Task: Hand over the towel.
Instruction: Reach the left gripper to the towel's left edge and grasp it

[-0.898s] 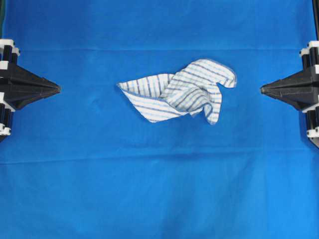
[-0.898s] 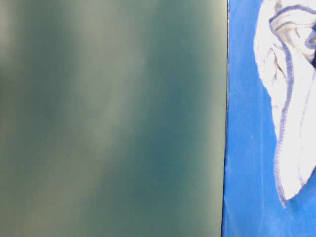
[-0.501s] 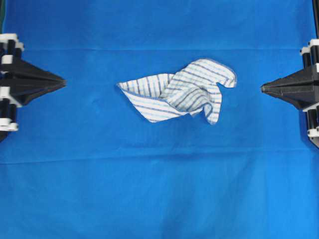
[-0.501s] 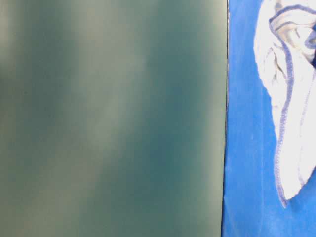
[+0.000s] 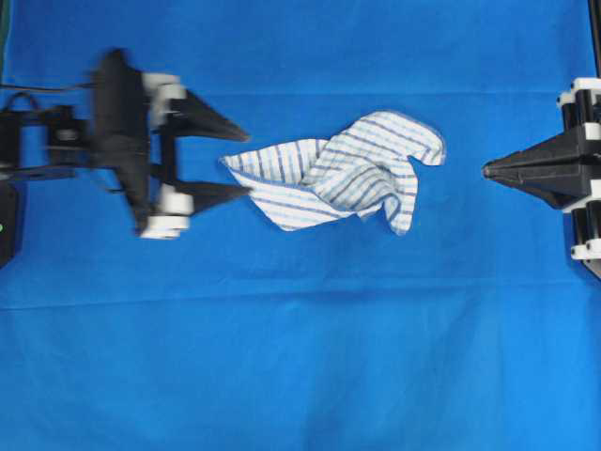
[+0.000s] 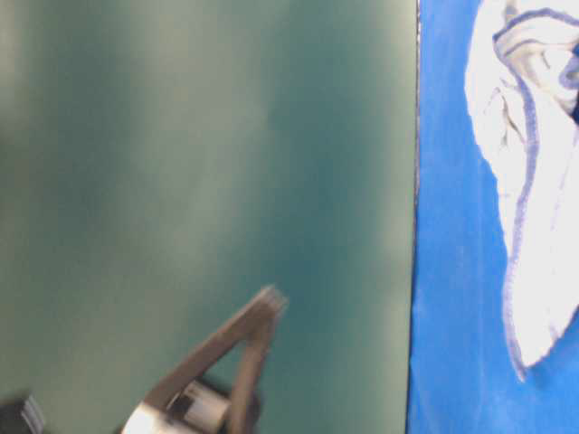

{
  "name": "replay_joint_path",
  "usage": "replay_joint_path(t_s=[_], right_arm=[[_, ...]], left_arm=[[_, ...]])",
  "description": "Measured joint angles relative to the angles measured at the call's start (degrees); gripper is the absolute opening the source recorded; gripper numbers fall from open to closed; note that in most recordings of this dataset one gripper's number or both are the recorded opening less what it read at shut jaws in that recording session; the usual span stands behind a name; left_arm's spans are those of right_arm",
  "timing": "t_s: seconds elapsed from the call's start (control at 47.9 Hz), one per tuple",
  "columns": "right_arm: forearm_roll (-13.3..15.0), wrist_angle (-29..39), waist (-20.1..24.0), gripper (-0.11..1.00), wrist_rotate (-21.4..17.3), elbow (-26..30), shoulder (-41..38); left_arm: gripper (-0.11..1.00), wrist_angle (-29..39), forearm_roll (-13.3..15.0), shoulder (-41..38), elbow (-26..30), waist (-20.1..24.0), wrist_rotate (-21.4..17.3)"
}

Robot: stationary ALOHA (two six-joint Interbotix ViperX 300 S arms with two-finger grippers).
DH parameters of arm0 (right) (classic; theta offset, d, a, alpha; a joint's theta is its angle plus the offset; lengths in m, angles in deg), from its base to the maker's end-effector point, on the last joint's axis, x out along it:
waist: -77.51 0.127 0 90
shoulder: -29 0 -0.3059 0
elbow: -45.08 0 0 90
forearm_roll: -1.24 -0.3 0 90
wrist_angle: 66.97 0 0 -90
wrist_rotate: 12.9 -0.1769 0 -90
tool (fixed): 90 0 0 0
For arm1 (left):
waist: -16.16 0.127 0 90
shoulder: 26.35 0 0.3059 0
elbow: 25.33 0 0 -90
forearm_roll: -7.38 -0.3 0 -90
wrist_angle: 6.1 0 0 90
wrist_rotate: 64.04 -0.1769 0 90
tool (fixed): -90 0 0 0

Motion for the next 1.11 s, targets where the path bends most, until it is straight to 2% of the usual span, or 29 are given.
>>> replay_joint_path(t_s=[0.125,0.459,0.606,0.814,0.898,1.107], right_arm=[[0.0,0.0,0.0,0.00,-0.1,-0.1,-0.2],[-0.1,0.0,0.1,0.00,0.0,0.0,-1.8],[-0.1,0.0,0.1,0.00,-0.1,-0.1,-2.4],[0.0,0.0,0.0,0.00,0.0,-0.1,-2.5],[-0.1,0.0,0.1,0.00,0.0,0.0,-2.6],[0.0,0.0,0.0,0.00,0.0,-0.1,-2.6]], left_arm=[[0.93,4.3,-0.1,-7.6,5.3,0.2,0.1],[0.93,3.9,-0.1,-29.0,13.3,0.4,0.0],[0.93,2.1,0.0,-34.5,14.7,0.3,-0.1],[0.90,1.8,-0.1,-35.2,15.3,0.2,-0.1],[0.75,1.9,-0.1,-35.2,15.3,0.3,-0.1],[0.17,3.1,0.0,-34.0,15.0,0.5,-0.5]])
